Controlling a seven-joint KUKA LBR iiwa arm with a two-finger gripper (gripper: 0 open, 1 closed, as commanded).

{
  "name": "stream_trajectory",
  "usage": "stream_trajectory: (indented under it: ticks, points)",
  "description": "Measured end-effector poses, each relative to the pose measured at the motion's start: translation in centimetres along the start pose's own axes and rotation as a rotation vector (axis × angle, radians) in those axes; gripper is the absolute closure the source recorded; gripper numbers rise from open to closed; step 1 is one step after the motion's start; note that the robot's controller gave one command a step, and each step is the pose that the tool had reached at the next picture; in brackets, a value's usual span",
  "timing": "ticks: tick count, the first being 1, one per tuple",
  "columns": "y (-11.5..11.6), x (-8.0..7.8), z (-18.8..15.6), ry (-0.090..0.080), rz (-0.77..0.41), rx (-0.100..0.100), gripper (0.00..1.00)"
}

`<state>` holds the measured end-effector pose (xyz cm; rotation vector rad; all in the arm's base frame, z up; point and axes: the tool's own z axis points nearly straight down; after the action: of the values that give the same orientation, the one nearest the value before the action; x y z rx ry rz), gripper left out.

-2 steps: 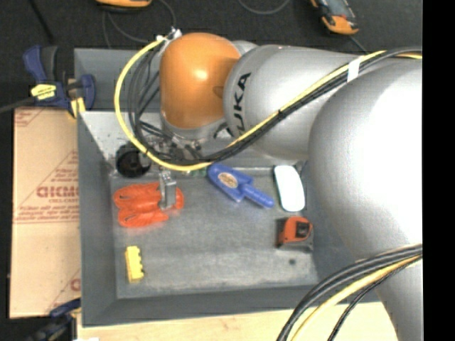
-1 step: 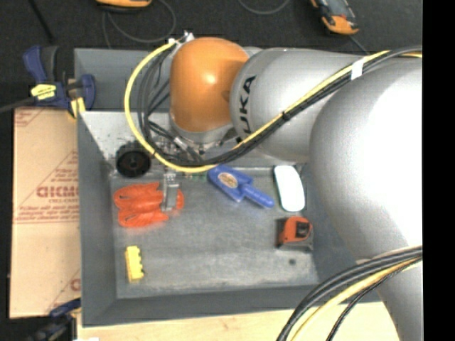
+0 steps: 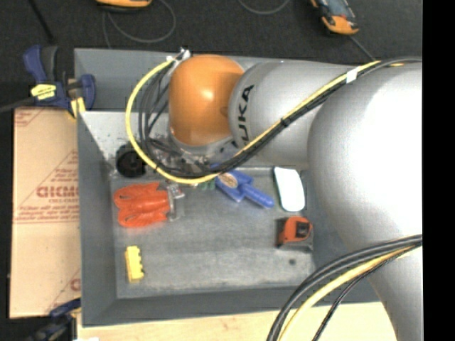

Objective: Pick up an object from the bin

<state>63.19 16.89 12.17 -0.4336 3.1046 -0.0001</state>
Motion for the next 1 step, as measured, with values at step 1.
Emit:
stream_trajectory:
  ticks: [1]
  points:
    - [-1.17, -0.20, 2.93, 0.003, -0.197, 0.000, 0.00]
